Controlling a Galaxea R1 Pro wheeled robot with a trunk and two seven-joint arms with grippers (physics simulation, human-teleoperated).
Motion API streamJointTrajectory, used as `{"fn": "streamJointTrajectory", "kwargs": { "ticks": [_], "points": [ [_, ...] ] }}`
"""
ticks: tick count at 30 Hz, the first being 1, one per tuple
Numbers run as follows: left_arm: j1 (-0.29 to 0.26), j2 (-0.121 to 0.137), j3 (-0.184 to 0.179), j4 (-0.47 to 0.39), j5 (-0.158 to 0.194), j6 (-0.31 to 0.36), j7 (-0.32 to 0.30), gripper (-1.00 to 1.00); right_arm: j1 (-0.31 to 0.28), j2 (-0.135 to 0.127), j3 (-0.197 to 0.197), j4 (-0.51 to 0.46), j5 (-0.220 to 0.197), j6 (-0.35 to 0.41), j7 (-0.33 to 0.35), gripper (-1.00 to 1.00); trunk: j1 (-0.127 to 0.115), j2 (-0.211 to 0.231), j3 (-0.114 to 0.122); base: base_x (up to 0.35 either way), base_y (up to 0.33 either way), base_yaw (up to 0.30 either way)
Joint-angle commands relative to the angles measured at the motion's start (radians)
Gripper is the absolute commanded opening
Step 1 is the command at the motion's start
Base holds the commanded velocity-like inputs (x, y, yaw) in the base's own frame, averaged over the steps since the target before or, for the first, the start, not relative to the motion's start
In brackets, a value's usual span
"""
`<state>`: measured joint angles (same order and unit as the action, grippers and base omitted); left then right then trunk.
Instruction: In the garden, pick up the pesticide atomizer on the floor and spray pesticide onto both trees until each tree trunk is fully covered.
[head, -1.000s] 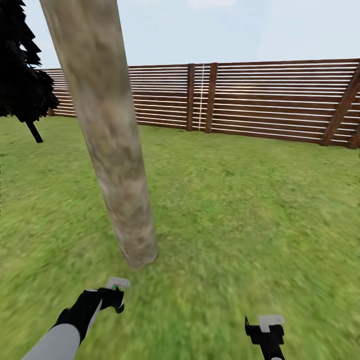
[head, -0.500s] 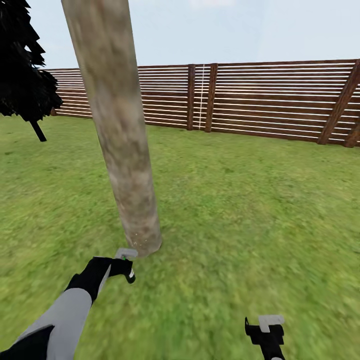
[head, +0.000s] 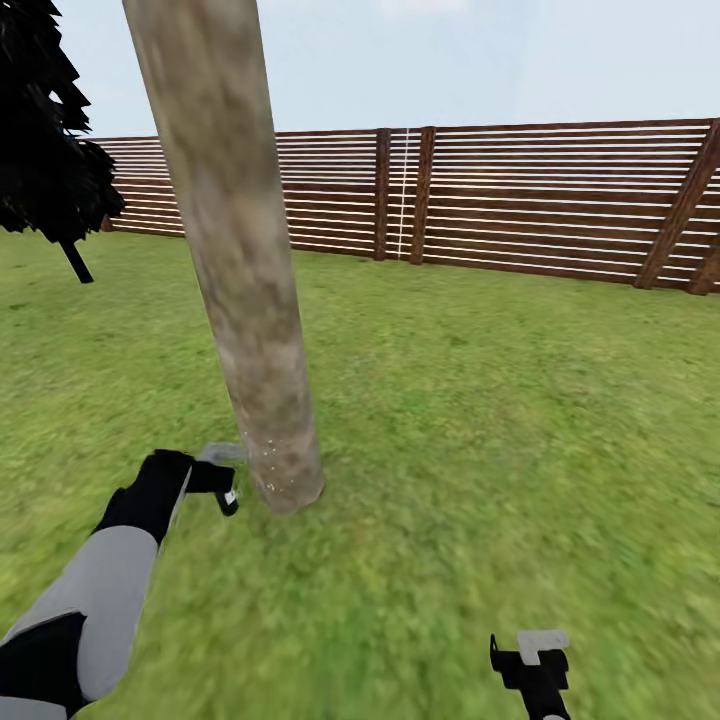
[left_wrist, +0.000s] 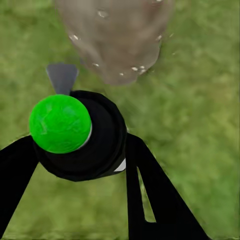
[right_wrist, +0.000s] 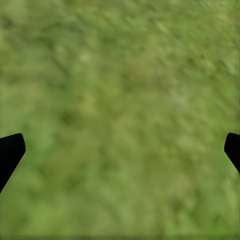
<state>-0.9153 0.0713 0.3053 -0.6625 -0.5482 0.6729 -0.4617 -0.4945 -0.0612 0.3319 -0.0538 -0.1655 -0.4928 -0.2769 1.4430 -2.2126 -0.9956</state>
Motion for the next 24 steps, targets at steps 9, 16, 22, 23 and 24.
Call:
{"fn": "streamJointTrajectory", "kwargs": {
  "ticks": [9,16,22,23,24],
  "points": [
    [0.004,-0.013,-0.114,-0.072,-0.001,0.161,-0.045,-1.0,0.0,0.0,0.007,0.0,-0.009,-0.003,-0.002,1.0,0.0,0.0,-0.001,0.098,-0.061,0.083],
    [0.007,-0.018,-0.103,-0.105,0.002,0.163,-0.045,-1.0,0.001,0.0,0.007,0.001,-0.009,-0.001,-0.002,1.0,0.0,0.0,-0.001,0.165,-0.168,0.001],
    [-0.003,-0.023,-0.103,-0.112,0.002,0.163,-0.043,-1.0,0.001,0.0,0.008,0.002,-0.009,-0.001,-0.002,1.0,0.0,0.0,-0.001,-0.108,-0.238,0.0],
    [-0.003,-0.024,-0.103,-0.113,0.003,0.163,-0.043,-1.0,0.001,0.0,0.009,0.002,-0.009,-0.001,-0.002,1.0,0.0,0.0,-0.001,0.091,-0.272,0.0],
    [-0.004,-0.024,-0.103,-0.113,0.003,0.163,-0.043,-1.0,0.001,0.0,0.009,0.002,-0.009,-0.001,-0.002,1.0,0.0,0.0,-0.001,0.097,-0.273,0.0]
  ]
}}
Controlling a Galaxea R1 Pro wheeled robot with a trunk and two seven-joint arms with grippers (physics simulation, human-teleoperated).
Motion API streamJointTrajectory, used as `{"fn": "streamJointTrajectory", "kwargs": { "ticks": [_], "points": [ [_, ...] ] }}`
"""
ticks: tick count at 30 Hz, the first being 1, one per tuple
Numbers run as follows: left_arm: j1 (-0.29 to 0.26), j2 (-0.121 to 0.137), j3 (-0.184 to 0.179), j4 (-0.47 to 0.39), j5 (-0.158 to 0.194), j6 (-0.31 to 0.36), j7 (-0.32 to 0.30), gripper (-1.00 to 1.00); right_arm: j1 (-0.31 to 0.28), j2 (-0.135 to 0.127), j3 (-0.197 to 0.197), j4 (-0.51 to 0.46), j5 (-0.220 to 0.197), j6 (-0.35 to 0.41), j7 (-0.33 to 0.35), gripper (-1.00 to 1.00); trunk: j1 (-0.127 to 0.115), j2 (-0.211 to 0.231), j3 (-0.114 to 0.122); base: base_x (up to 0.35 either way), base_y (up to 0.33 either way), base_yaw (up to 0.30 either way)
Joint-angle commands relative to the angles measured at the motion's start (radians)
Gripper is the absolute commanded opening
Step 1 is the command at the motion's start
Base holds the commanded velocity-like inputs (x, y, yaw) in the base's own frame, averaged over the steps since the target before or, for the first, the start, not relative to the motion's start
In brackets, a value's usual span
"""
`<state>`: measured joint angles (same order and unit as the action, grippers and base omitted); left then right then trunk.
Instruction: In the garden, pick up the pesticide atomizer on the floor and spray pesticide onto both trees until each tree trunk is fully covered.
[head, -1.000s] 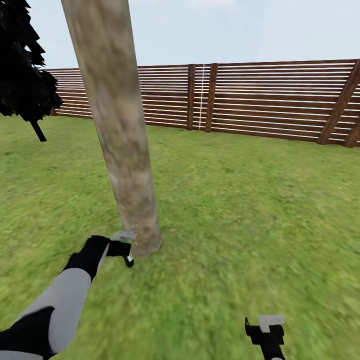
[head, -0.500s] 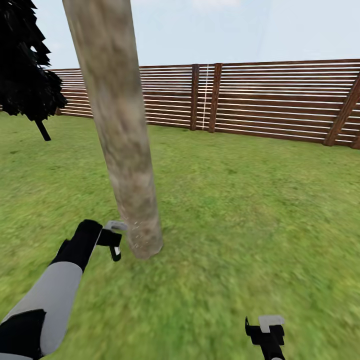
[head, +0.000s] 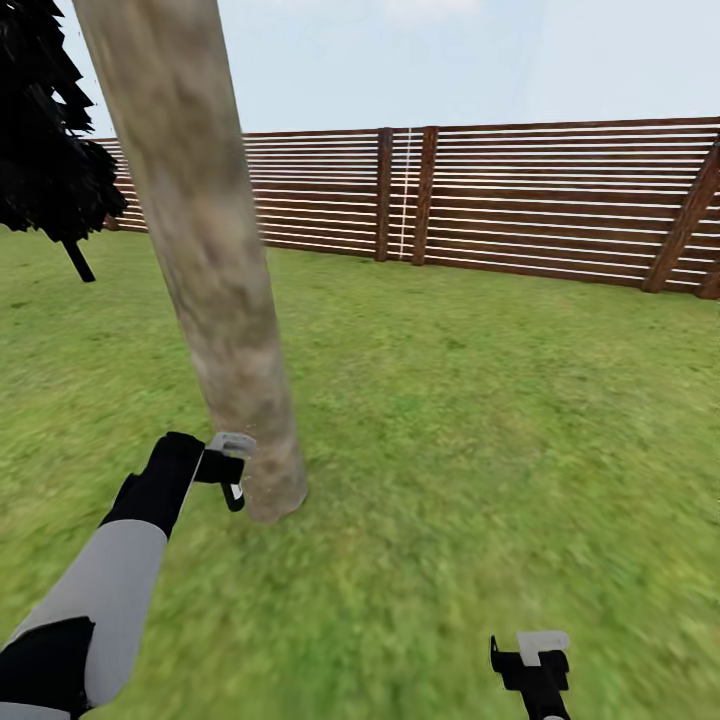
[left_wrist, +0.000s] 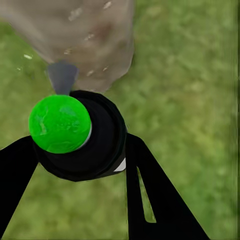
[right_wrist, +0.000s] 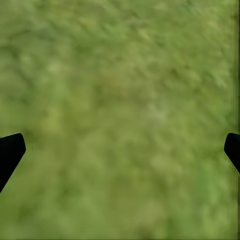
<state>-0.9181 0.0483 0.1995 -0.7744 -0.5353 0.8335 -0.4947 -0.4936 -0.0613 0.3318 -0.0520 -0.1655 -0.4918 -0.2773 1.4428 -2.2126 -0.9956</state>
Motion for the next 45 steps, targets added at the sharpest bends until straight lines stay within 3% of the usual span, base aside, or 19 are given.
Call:
{"fn": "streamJointTrajectory", "kwargs": {
  "ticks": [1,11,14,18,19,20,22,23,24,26,35,45],
  "points": [
    [-0.002,-0.001,0.003,-0.001,-0.011,0.003,-0.01,-1.0,0.0,0.0,0.009,0.0,-0.009,-0.002,-0.001,1.0,0.0,0.0,-0.001,0.089,-0.273,0.0],
    [0.001,-0.005,0.007,-0.002,-0.009,0.01,-0.01,-1.0,0.0,0.001,0.009,0.0,-0.009,-0.002,-0.001,1.0,0.0,0.0,-0.001,-0.101,-0.237,0.131],
    [-0.002,0.013,0.07,-0.002,-0.012,0.01,-0.009,-1.0,0.0,0.0,0.009,-0.001,-0.009,-0.002,-0.001,1.0,0.0,0.0,-0.001,-0.174,-0.058,0.205],
    [-0.054,-0.035,0.073,0.001,-0.016,0.015,-0.006,-1.0,0.0,0.0,0.009,0.0,-0.009,-0.002,-0.001,1.0,0.0,0.0,-0.001,-0.008,-0.002,0.016],
    [-0.072,-0.046,0.073,0.001,-0.018,0.044,-0.006,-1.0,0.0,0.0,0.009,0.0,-0.009,-0.002,-0.001,1.0,0.0,0.0,-0.001,-0.001,0.0,0.002],
    [-0.076,-0.044,0.072,0.0,-0.019,0.063,-0.005,-1.0,0.0,0.0,0.009,0.0,-0.009,-0.002,-0.001,1.0,0.0,0.0,-0.001,0.0,0.0,0.0],
    [-0.079,-0.019,0.073,0.0,-0.022,0.075,-0.004,-1.0,0.0,0.0,0.009,0.0,-0.009,-0.002,-0.001,1.0,0.0,0.0,-0.001,0.0,0.0,0.0],
    [-0.075,0.012,0.072,0.0,-0.022,0.077,-0.004,-1.0,0.0,0.0,0.009,0.0,-0.009,-0.002,-0.001,1.0,0.0,0.0,-0.001,0.0,0.0,0.0],
    [-0.068,0.063,0.069,0.0,-0.02,0.078,-0.006,-1.0,0.0,0.0,0.009,0.0,-0.009,-0.002,-0.001,1.0,0.0,0.0,-0.001,0.0,0.0,0.0],
    [-0.06,0.088,0.067,0.002,-0.02,0.077,-0.006,-1.0,0.0,0.0,0.009,0.0,-0.009,-0.002,0.0,1.0,0.0,0.0,-0.001,0.003,-0.02,0.0],
    [-0.035,0.053,0.058,0.01,-0.015,0.078,-0.002,-1.0,0.0,0.0,0.009,-0.001,-0.009,-0.002,-0.002,1.0,0.0,0.0,-0.001,0.071,-0.247,0.204],
    [-0.049,0.039,0.057,-0.003,-0.015,0.079,-0.002,-1.0,0.0,-0.002,0.009,0.0,-0.008,-0.002,-0.002,1.0,0.0,0.0,-0.001,0.055,-0.156,0.038]
  ]
}}
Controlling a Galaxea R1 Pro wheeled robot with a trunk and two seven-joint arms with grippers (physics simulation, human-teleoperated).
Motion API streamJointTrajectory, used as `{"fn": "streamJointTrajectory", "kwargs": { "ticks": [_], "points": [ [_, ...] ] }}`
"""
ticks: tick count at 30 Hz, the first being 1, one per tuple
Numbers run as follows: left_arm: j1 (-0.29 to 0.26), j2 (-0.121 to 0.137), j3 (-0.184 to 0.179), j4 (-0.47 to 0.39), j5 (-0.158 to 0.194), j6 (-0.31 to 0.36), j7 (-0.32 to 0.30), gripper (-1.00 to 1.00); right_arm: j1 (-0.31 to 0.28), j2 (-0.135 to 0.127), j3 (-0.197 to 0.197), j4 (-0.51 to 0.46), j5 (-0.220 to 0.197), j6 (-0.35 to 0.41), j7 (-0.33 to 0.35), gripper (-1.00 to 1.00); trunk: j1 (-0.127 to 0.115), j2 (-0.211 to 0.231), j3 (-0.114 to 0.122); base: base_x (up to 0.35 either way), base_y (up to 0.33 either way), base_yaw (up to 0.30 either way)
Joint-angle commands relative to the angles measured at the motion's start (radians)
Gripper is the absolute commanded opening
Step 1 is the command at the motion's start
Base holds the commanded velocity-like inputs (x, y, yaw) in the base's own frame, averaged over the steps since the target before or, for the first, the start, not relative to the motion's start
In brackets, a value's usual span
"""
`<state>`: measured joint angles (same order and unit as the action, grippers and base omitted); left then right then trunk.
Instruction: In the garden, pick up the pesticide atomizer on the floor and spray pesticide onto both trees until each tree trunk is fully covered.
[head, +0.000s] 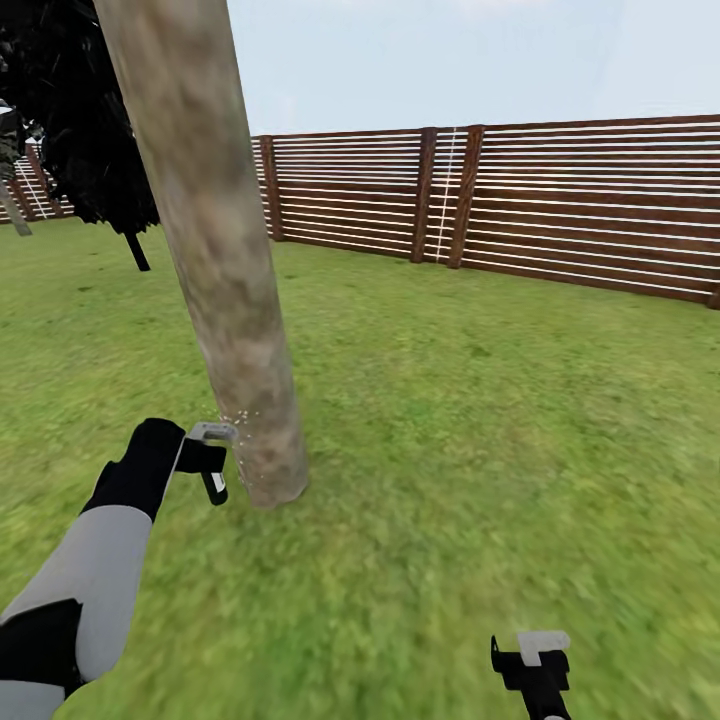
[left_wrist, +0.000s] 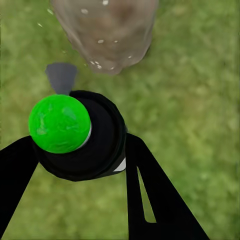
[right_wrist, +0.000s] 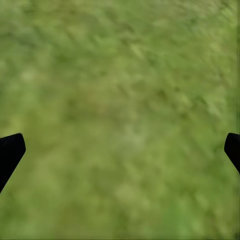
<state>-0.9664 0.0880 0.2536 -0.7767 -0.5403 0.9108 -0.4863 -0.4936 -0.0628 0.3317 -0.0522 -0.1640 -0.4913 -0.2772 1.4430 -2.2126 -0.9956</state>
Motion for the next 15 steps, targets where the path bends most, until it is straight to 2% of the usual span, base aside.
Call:
{"fn": "streamJointTrajectory", "kwargs": {
  "ticks": [1,5,9,15],
  "points": [
    [0.0,-0.001,0.003,-0.001,-0.01,0.002,-0.01,-1.0,0.0,0.0,0.009,0.0,-0.009,-0.003,-0.002,1.0,0.0,0.0,-0.001,-0.001,-0.004,0.0],
    [-0.002,-0.001,0.003,-0.001,-0.012,0.002,-0.009,-1.0,0.0,0.0,0.009,0.0,-0.009,-0.003,-0.002,1.0,0.0,0.0,-0.001,-0.065,-0.056,0.0],
    [-0.003,-0.002,0.003,-0.001,-0.01,0.002,-0.009,-1.0,0.0,0.0,0.009,0.0,-0.009,-0.003,-0.002,1.0,0.0,0.0,-0.001,-0.09,-0.234,0.0],
    [-0.002,-0.002,0.003,-0.001,-0.011,0.002,-0.009,-1.0,0.0,0.0,0.009,0.0,-0.009,-0.003,-0.002,1.0,0.0,0.0,-0.001,0.178,-0.215,0.0]
  ]
}}
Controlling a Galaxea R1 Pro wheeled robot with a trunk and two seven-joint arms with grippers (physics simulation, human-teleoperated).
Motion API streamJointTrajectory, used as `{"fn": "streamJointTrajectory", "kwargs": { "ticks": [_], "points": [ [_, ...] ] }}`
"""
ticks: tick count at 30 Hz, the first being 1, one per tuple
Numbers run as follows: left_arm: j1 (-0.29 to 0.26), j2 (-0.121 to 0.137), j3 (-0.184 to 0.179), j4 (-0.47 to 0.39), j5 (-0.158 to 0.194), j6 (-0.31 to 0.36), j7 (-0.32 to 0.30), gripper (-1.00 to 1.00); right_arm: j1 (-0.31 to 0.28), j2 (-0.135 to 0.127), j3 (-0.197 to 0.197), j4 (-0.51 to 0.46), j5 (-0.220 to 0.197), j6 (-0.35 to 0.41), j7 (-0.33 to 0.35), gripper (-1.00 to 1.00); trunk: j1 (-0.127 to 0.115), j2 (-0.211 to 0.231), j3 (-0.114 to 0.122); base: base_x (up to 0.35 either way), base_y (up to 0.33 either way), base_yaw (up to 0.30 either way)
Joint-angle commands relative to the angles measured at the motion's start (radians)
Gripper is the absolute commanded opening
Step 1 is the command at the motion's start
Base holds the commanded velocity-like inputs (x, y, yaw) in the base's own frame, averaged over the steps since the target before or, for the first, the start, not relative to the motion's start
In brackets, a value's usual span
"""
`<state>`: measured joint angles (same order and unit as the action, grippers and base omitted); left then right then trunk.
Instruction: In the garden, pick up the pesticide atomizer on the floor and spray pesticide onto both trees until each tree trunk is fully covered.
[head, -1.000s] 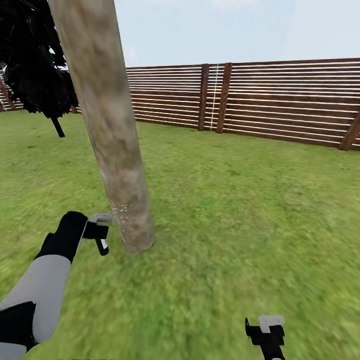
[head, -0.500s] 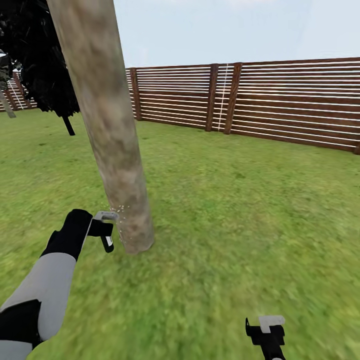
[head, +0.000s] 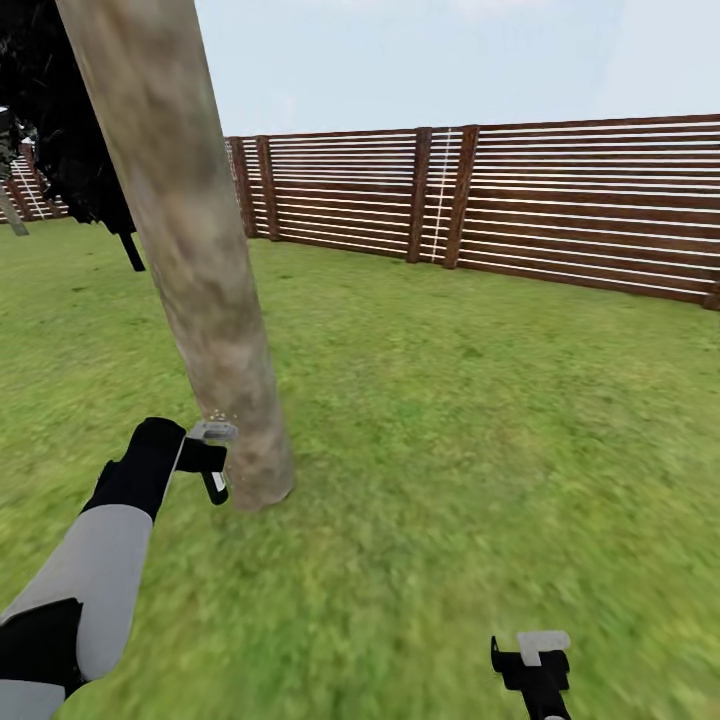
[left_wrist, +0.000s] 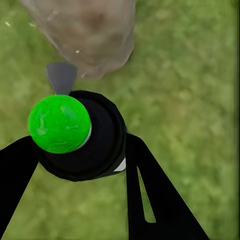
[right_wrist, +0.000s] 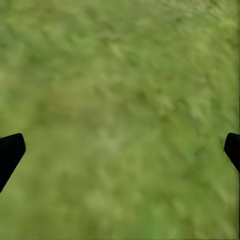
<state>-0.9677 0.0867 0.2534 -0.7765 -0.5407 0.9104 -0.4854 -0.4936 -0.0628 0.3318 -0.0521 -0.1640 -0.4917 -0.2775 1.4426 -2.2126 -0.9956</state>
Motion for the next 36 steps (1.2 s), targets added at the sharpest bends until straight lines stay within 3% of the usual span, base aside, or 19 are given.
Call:
{"fn": "streamJointTrajectory", "kwargs": {
  "ticks": [1,8,13,18,22,24,27,29,31,33,35,36],
  "points": [
    [0.0,-0.001,0.003,-0.001,-0.01,0.002,-0.01,-1.0,0.0,0.0,0.009,0.0,-0.009,-0.002,-0.002,1.0,0.0,0.0,-0.001,0.242,-0.178,0.0],
    [0.001,-0.001,0.003,-0.001,-0.011,0.002,-0.009,-1.0,0.0,0.0,0.009,0.0,-0.009,-0.002,-0.002,1.0,0.0,0.0,-0.001,0.129,-0.23,0.006],
    [0.012,-0.006,0.004,0.0,-0.01,0.002,-0.009,-1.0,0.0,0.0,0.009,0.0,-0.009,-0.002,-0.002,1.0,0.0,0.0,0.001,-0.005,-0.274,0.239],
    [0.015,0.008,0.003,0.004,-0.015,-0.001,-0.01,-1.0,0.0,0.0,0.009,0.0,-0.009,-0.002,-0.002,1.0,0.0,0.0,0.002,-0.157,-0.231,0.202],
    [0.015,-0.045,0.003,0.013,-0.015,-0.001,-0.007,-1.0,0.0,0.0,0.009,0.0,-0.009,-0.002,-0.002,1.0,0.0,0.0,0.002,0.144,-0.227,0.011],
    [0.015,-0.049,0.003,0.015,-0.017,-0.001,-0.004,-1.0,0.0,0.0,0.009,0.0,-0.009,-0.002,-0.002,1.0,0.0,0.0,0.002,0.244,-0.181,0.001],
    [0.032,0.003,0.009,0.015,-0.016,-0.002,0.042,-1.0,0.0,0.001,0.009,0.0,-0.009,-0.002,-0.002,1.0,0.0,0.0,0.002,0.286,-0.122,0.0],
    [0.08,0.062,0.012,0.008,-0.01,-0.004,0.059,-1.0,0.0,0.001,0.009,0.0,-0.009,-0.002,-0.002,1.0,0.0,0.0,0.002,0.309,-0.036,0.0],
    [0.109,0.076,0.014,0.015,-0.008,-0.052,0.062,-1.0,0.0,0.001,0.009,0.0,-0.009,-0.002,-0.002,1.0,0.0,0.0,0.002,0.327,-0.005,0.0],
    [0.119,0.052,0.014,0.026,-0.004,-0.086,0.064,-1.0,0.0,0.0,0.009,0.0,-0.009,-0.002,-0.002,1.0,0.0,0.0,0.002,0.331,-0.018,0.0],
    [0.125,-0.029,0.014,0.04,-0.009,-0.1,0.067,-1.0,0.0,0.0,0.009,0.0,-0.009,-0.002,-0.002,1.0,0.0,0.0,0.002,0.219,-0.087,0.0],
    [0.128,-0.041,0.014,0.039,-0.01,-0.101,0.072,-1.0,0.0,0.0,0.009,0.0,-0.009,-0.002,-0.002,1.0,0.0,0.0,0.002,0.077,-0.031,0.0]
  ]
}}
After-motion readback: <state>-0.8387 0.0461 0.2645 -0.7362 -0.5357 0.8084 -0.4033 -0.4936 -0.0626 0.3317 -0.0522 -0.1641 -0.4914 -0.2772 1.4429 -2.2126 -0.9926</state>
